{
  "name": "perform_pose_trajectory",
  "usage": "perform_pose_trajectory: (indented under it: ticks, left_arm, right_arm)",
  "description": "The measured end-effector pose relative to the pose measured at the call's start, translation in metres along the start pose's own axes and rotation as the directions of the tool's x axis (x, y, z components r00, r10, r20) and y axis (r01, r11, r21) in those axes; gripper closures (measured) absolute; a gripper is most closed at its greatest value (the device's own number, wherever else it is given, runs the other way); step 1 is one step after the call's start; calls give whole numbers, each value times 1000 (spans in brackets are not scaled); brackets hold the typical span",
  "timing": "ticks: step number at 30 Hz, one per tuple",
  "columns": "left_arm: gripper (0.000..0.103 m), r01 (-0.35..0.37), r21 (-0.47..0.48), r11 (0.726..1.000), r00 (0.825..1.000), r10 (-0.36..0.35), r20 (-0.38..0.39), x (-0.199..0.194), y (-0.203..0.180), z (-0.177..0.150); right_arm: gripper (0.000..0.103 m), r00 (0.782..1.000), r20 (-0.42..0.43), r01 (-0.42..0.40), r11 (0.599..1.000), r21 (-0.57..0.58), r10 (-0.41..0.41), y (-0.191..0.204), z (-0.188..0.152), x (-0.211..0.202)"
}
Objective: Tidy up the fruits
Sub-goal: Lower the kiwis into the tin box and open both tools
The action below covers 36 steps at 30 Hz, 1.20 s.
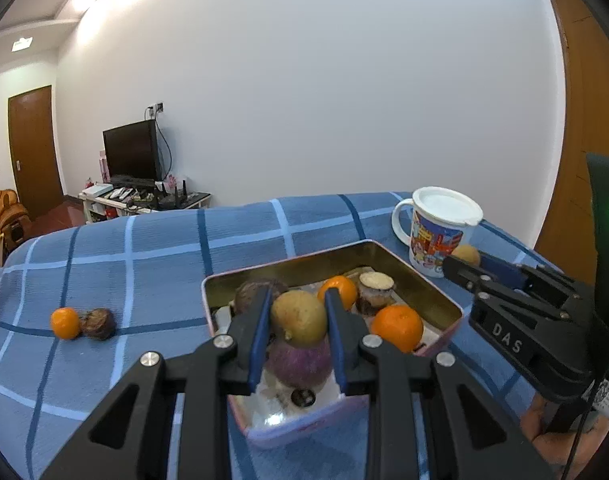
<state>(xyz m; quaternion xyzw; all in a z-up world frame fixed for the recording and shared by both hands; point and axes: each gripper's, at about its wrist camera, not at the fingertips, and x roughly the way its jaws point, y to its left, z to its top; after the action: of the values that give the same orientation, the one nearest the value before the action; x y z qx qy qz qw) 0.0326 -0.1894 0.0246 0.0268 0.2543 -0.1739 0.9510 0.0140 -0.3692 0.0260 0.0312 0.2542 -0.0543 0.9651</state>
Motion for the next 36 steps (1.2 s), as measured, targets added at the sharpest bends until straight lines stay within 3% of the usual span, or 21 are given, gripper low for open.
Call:
perform_pose_trajectory:
  ticks: [6, 12, 17, 23, 36]
  left_arm:
    - [74, -13, -17, 1000, 999, 12, -48, 30, -8, 5]
    - [74, -19, 1, 1000, 998, 19, -59, 45, -13, 1]
    - [75, -32, 40, 999, 998, 34, -60, 49, -19, -1]
    - [75, 20, 0, 1000, 995, -20, -98, 62, -12, 2]
    - [72, -7, 1, 1000, 997, 7, -80, 56, -11, 1]
  right_arm:
    - [72, 996, -45, -70, 996, 62, 73, -1, 5, 30]
    - [72, 996, -74, -52, 998, -18, 50, 8, 2, 45]
    - [72, 989, -110, -100, 994, -45, 95, 18, 3, 54]
    - [72, 970, -171, -175, 985, 2, 173, 12, 3, 68]
    - [72, 946, -171, -271, 961, 57, 277, 5, 0, 66]
